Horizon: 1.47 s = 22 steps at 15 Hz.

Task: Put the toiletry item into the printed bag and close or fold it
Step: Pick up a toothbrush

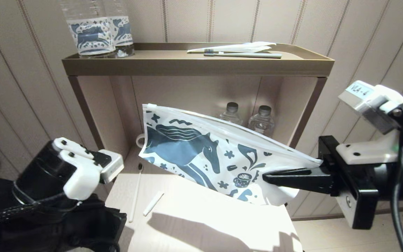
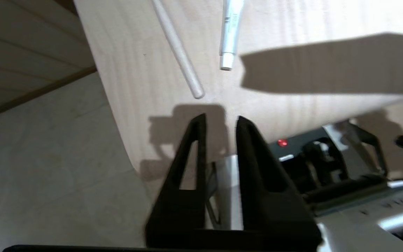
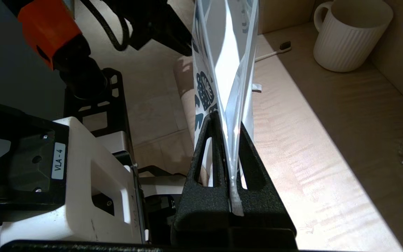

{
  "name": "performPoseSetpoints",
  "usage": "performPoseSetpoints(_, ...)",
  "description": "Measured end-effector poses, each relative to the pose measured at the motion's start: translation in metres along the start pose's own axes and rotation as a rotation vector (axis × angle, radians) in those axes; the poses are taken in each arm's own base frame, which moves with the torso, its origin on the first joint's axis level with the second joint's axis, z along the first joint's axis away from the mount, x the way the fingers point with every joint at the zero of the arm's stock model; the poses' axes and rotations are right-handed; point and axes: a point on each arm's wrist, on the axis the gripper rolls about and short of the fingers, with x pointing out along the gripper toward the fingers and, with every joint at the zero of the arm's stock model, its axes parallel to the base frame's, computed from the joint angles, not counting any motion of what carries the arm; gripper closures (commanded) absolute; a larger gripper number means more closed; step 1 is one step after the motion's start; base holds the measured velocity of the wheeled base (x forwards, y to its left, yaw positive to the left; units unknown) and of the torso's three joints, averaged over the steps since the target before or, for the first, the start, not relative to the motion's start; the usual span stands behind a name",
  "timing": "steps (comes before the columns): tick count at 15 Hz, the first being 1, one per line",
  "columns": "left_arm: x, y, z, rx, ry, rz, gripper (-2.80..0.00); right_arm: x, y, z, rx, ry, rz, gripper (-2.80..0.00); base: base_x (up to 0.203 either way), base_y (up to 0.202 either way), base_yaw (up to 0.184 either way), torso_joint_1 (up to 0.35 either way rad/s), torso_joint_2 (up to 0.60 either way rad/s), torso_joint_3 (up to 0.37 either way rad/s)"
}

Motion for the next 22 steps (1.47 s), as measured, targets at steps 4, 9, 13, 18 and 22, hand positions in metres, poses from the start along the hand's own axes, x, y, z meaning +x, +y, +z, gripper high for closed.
performPoseSetpoints(4,0.022,-0.003,0.009,-0.017,0.013,0.146,-2.8,0.0,0.0,-0.001,0.007,0.003,-0.005,0.0,0.0,0.0,0.0,0.0,0.0,0.0)
performPoseSetpoints(9,0.049,0.014,0.019,-0.052,0.061,0.269,-2.8,-0.004,0.0,0.001,0.005,0.0,-0.049,0.0,0.0,0.0,0.0,0.0,0.0,0.0)
performPoseSetpoints(13,0.09,0.009,0.027,-0.044,0.088,0.258,-2.8,0.002,-0.005,-0.002,0.016,0.013,-0.05,0.0,0.0,0.0,0.0,0.0,0.0,0.0)
performPoseSetpoints(18,0.118,0.002,0.033,-0.038,0.119,0.265,-2.8,0.005,-0.008,-0.004,0.023,0.023,-0.048,0.0,0.0,0.0,0.0,0.0,0.0,0.0)
performPoseSetpoints(22,0.122,0.005,0.028,-0.054,0.147,0.264,-2.8,0.005,-0.008,-0.004,0.026,0.026,-0.048,0.0,0.0,0.0,0.0,0.0,0.0,0.0)
